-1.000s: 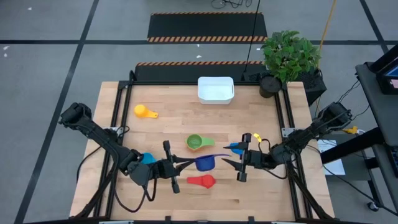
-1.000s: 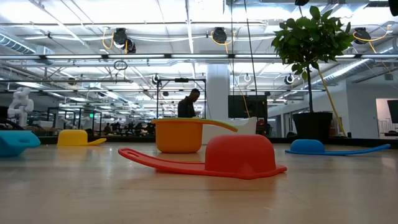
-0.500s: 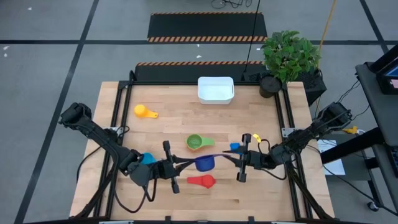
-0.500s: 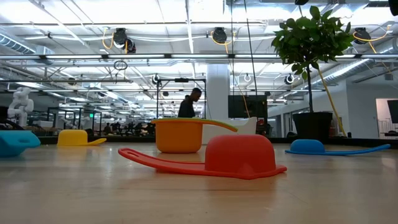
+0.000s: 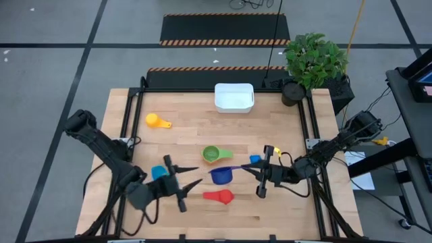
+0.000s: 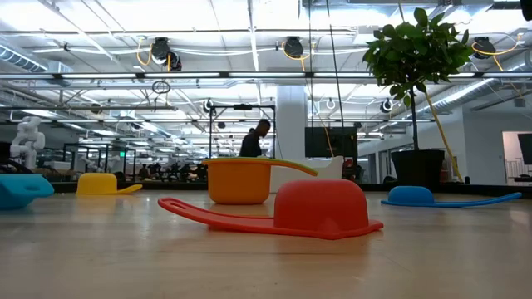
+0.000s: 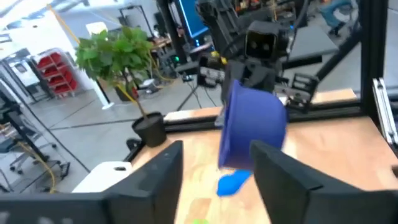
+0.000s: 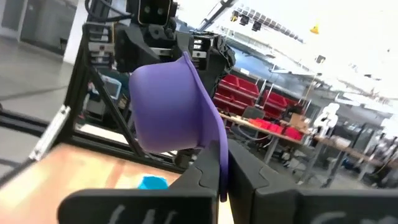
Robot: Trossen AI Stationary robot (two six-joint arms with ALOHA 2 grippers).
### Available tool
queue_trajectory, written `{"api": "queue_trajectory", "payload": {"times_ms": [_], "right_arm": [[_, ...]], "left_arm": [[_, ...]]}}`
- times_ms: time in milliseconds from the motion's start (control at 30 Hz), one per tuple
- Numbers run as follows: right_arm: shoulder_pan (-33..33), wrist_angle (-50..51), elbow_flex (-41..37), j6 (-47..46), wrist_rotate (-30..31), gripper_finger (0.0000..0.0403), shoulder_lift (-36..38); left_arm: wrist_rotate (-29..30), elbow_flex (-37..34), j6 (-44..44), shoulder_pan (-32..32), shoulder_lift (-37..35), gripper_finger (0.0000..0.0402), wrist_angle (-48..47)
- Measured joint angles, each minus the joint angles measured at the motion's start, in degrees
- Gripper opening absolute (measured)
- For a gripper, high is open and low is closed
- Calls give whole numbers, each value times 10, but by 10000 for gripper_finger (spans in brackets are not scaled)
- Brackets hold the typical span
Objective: Nest measuring cups in basket
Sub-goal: Stack the dark blue measuring cup into the green measuring cup
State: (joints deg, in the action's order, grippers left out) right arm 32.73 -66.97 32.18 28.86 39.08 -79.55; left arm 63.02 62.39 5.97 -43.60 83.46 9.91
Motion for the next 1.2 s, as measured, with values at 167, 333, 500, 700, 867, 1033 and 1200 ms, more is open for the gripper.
{"api": "queue_trajectory", "payload": {"times_ms": [167,333,500,700,867,1033,1200], "right_arm": [[-3,0,0,100,1,2,0],[-28,0,0,129,-1,3,0],[-85,33,0,106,-36,3,1],[-175,146,0,53,-203,4,0],[-225,174,0,48,-258,4,0],[-257,185,0,48,-261,3,-15],[-286,145,0,48,-289,2,-77]], "left_arm": [[17,0,-94,-36,-26,228,-85],[22,0,-172,-54,-41,214,-184],[41,0,-208,-63,-41,189,-234],[46,0,-215,-64,-41,162,-251],[46,0,-215,-64,-41,147,-267],[46,0,-211,-60,-41,137,-275],[46,0,-210,-50,-41,136,-275]]}}
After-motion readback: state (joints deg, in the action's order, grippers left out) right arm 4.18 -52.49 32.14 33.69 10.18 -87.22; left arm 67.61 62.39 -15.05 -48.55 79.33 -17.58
